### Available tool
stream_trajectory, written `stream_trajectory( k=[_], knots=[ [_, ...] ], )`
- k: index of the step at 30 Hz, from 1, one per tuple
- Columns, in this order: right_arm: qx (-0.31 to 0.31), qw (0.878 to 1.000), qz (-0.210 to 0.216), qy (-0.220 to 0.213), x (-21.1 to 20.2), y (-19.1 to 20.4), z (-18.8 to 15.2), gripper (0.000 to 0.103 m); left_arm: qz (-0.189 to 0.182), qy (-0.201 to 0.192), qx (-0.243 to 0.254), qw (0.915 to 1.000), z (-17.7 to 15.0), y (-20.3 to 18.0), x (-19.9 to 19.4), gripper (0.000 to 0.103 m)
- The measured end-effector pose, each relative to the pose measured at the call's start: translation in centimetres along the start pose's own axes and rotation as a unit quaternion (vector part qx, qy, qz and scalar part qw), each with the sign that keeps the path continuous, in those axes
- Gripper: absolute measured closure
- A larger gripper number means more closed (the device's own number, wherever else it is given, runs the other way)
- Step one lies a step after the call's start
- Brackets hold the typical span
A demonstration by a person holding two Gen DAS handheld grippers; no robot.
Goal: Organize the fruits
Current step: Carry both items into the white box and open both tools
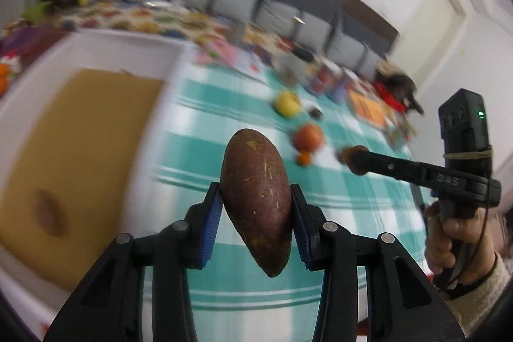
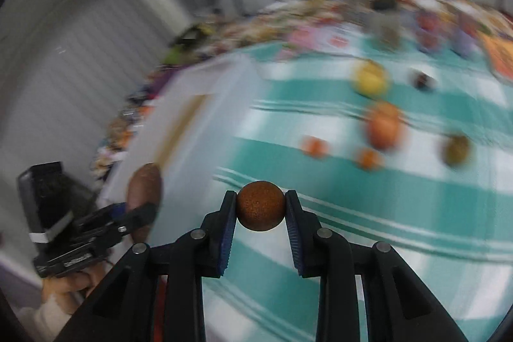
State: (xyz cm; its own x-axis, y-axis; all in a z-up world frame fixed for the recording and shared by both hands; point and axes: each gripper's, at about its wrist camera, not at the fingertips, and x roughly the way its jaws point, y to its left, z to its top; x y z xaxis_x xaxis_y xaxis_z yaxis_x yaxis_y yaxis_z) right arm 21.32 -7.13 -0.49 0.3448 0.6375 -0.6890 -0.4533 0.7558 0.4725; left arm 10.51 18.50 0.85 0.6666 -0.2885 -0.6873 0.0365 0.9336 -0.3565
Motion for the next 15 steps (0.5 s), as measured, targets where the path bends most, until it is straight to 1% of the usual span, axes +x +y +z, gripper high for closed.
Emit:
stream_trajectory(
  k=[2,3,4,5,7,9,11,15],
  knots=[
    [-0.026,0.999,0.036,0.01,2.2,4.7,1.3,0.073,0.033,-0.002,-0.014,0.9993,0.4,3.2,-1.7,0.061],
    [-0.038,0.998,0.046,0.017,3.4,6.6,1.8,0.073,0.053,0.001,-0.019,0.9984,0.4,4.7,-2.0,0.061],
    [-0.052,0.997,0.051,0.023,4.6,8.5,2.1,0.073,0.075,0.009,-0.027,0.9968,0.0,6.4,-2.2,0.061],
    [-0.067,0.996,0.054,0.031,6.2,10.5,2.4,0.073,0.088,0.018,-0.036,0.9953,-0.4,7.7,-2.1,0.061],
    [-0.09,0.993,0.059,0.049,9.3,13.9,2.7,0.073,0.105,0.04,-0.057,0.992,-1.7,10.4,-1.5,0.061],
    [-0.116,0.989,0.052,0.071,12.5,16.8,2.6,0.072,0.12,0.058,-0.069,0.9887,-2.8,12.1,-0.9,0.061],
    [-0.132,0.986,0.038,0.094,15.3,18.5,2.1,0.072,0.127,0.073,-0.073,0.9865,-3.7,13.1,-0.1,0.061],
    [-0.151,0.98,0.002,0.126,19.5,19.8,0.7,0.072,0.145,0.087,-0.072,0.983,-5.1,13.5,0.9,0.06]
  ],
)
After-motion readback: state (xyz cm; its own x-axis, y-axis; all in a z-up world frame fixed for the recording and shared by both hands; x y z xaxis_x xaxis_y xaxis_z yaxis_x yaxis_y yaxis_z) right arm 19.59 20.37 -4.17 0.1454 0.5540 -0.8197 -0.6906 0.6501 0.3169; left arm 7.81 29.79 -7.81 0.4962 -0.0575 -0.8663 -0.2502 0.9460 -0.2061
